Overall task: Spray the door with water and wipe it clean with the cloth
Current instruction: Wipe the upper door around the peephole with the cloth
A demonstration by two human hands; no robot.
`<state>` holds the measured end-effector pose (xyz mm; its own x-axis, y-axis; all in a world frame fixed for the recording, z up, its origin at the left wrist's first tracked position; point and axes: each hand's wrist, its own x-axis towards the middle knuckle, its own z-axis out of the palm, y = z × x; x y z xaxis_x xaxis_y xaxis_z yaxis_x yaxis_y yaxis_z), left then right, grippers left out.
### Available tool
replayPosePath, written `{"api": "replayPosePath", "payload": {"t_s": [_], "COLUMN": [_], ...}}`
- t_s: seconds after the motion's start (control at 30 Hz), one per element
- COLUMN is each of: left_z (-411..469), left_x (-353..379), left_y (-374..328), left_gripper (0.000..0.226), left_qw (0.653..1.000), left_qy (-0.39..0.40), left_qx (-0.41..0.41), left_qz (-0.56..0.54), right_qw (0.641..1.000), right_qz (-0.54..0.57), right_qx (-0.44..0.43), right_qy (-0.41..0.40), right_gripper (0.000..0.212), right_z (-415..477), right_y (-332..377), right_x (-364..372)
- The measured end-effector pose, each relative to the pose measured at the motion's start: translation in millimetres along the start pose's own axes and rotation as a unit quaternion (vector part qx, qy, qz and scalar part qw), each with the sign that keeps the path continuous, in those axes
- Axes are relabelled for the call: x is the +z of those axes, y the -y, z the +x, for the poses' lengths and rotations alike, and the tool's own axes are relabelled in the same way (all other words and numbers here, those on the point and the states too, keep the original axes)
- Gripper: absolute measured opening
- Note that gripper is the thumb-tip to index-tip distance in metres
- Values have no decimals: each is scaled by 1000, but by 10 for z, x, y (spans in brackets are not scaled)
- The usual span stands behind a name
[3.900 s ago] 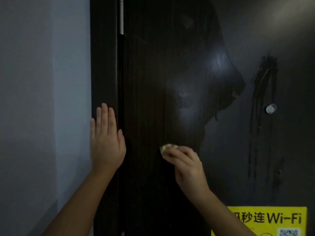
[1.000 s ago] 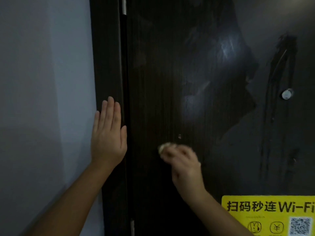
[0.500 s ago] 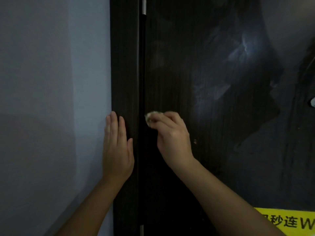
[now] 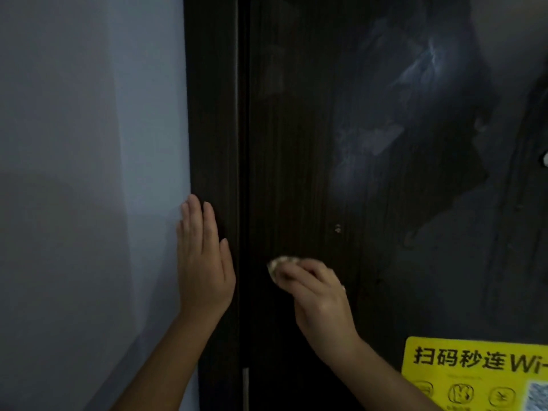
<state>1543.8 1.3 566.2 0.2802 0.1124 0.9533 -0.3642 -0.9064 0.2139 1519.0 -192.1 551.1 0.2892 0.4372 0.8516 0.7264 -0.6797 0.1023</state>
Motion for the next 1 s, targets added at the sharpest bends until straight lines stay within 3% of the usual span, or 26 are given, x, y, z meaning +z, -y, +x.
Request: {"api": "replayPosePath", "payload": {"t_s": [0.07, 0.1, 0.17, 0.23, 0.37, 0.5, 0.6, 0.77, 0.83, 0.9, 1.0], "left_z": [-67, -119, -259, -409, -642, -735, -795, -873, -851, -755, -550], "left_x": [-77, -131, -278, -433, -488, -414, -318, -136, -90, -38, 102], "left_y": [-104, -189, -461, -794, -1277, -1607, -1769, -1931, -1885, -1757, -1539], "left_gripper": [56, 55, 46, 41, 35, 37, 38, 24, 21, 18, 32], "left_qw": [1000, 999, 986, 949, 886, 849, 853, 861, 906, 953, 974], "left_qy": [14, 16, 17, 72, 234, 275, 246, 174, 102, -15, -80], "left_qx": [-23, -32, -71, -128, -160, -209, -235, -296, -270, -213, -186], "left_qz": [-13, -37, -152, -278, -366, -399, -395, -376, -310, -214, -103], "right_qw": [996, 983, 903, 814, 757, 701, 716, 713, 759, 834, 917], "right_qz": [66, 139, 327, 447, 490, 538, 551, 569, 519, 401, 171], "right_qx": [53, 119, 271, 355, 403, 441, 410, 409, 392, 369, 349], "right_qy": [10, -10, -67, -108, -156, -157, -124, -30, -24, -88, -92], "right_gripper": [30, 30, 33, 31, 27, 31, 23, 30, 29, 31, 49], "right_z": [-189, -208, -235, -344, -612, -729, -813, -916, -965, -1048, -1149], "right_y": [-29, -11, 57, 113, 161, 73, -27, -163, -236, -387, -679], "right_x": [-65, -134, -288, -449, -657, -786, -892, -1033, -1078, -1084, -1076]}}
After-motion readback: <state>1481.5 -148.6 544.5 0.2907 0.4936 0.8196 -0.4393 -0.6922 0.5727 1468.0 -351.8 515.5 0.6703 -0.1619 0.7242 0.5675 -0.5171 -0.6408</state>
